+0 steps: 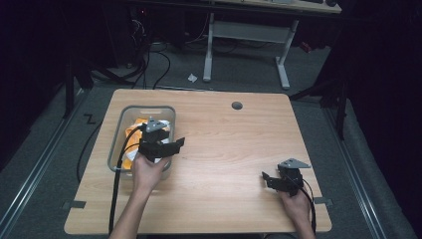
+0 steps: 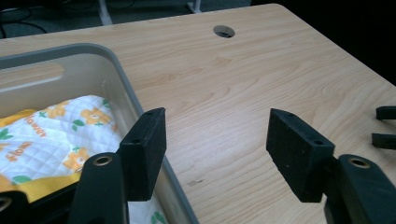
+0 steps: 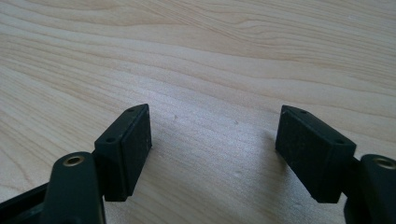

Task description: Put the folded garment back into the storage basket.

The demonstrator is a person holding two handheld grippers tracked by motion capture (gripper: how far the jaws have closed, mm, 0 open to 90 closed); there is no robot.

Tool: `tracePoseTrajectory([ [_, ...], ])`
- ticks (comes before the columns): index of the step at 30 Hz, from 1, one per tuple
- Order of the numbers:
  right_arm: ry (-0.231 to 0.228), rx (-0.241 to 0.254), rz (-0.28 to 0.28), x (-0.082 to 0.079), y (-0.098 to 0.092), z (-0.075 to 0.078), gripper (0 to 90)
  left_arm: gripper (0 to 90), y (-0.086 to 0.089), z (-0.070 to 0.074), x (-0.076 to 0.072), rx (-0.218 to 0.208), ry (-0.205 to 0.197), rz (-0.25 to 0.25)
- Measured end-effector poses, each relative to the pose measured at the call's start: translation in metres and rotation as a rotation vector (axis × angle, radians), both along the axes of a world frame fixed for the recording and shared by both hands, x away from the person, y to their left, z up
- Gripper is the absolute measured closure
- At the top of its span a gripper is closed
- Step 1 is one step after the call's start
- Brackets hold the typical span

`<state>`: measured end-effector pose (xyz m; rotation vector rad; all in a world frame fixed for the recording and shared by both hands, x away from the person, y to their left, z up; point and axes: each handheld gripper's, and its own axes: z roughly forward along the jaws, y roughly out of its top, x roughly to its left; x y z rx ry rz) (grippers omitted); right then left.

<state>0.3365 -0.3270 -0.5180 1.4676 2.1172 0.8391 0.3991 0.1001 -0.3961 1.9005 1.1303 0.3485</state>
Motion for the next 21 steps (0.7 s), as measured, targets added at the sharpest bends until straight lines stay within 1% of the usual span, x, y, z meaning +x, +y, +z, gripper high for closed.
tracePoseTrajectory([
  [5,0.0,0.0,0.001,0.0,0.0,0.0,27.1,38.0,-0.005,-0.003,-0.002,-0.012,0.001,-0.008],
  [8,0.0,0.0,0.0,0.0,0.0,0.0,27.1,38.0,-0.009,-0.007,-0.004,-0.02,0.013,-0.019],
  [11,0.0,0.0,0.001,0.0,0.0,0.0,27.1,38.0,-0.014,-0.01,-0.006,-0.011,0.012,-0.035],
  [16,0.0,0.0,0.0,0.0,0.0,0.0,27.1,37.4,-0.021,-0.012,-0.009,-0.017,-0.005,-0.054],
  [21,0.0,0.0,0.001,0.0,0.0,0.0,27.1,35.1,-0.03,-0.016,-0.013,-0.006,-0.002,-0.082],
])
